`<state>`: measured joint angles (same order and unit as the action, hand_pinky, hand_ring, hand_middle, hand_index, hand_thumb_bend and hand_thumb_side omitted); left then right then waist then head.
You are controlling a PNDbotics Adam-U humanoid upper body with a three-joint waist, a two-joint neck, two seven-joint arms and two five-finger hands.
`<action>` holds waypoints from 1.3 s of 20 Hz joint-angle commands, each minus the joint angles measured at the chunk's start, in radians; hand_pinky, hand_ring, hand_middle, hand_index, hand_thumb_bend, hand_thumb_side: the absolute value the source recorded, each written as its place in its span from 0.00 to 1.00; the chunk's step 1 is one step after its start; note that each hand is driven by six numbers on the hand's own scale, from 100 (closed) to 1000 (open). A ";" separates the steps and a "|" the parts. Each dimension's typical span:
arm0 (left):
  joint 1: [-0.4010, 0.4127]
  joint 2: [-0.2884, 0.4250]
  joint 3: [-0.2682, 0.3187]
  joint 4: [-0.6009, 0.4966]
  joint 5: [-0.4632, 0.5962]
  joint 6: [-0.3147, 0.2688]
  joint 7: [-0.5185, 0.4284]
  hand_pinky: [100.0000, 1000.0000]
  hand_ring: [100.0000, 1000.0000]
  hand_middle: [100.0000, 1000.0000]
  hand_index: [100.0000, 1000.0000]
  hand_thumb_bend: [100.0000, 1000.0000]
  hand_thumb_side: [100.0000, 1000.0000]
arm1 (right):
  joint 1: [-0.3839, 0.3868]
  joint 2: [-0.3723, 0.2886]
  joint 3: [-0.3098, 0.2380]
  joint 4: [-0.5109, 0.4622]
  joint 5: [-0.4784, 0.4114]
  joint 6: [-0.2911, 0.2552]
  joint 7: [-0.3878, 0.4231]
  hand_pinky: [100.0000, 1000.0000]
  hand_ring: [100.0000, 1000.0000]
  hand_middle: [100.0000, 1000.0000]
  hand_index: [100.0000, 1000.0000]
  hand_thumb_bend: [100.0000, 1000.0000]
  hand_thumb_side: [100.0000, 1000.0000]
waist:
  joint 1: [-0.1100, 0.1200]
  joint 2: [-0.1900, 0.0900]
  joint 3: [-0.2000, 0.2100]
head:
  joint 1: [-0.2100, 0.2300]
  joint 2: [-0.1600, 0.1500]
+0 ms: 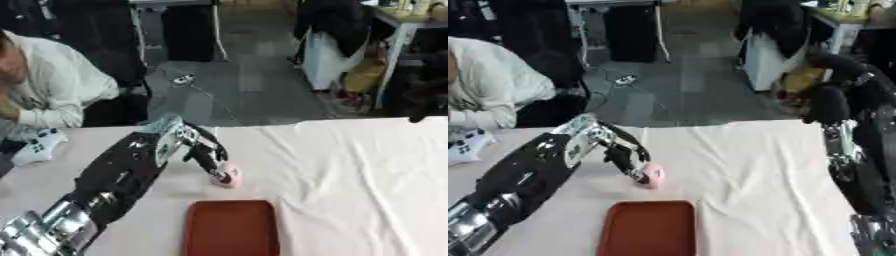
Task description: Pick up objects on the table and place them in the box.
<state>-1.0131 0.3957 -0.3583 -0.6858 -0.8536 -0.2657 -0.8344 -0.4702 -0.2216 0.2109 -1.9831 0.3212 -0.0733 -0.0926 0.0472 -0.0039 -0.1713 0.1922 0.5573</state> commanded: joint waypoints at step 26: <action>-0.017 0.009 0.128 0.026 -0.235 -0.088 0.050 0.47 0.88 1.00 1.00 0.85 0.34 | -0.082 0.049 0.018 -0.017 -0.018 -0.024 0.027 0.33 0.54 0.72 0.81 0.19 0.82 | 0.009 0.046 -0.071 | 0.095 -0.082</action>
<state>-1.0091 0.3937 -0.2436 -0.6534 -1.0801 -0.3269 -0.7730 -0.5313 -0.1786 0.2282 -1.9832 0.3102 -0.0936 -0.0659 0.0592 0.0527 -0.2414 0.2747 0.4893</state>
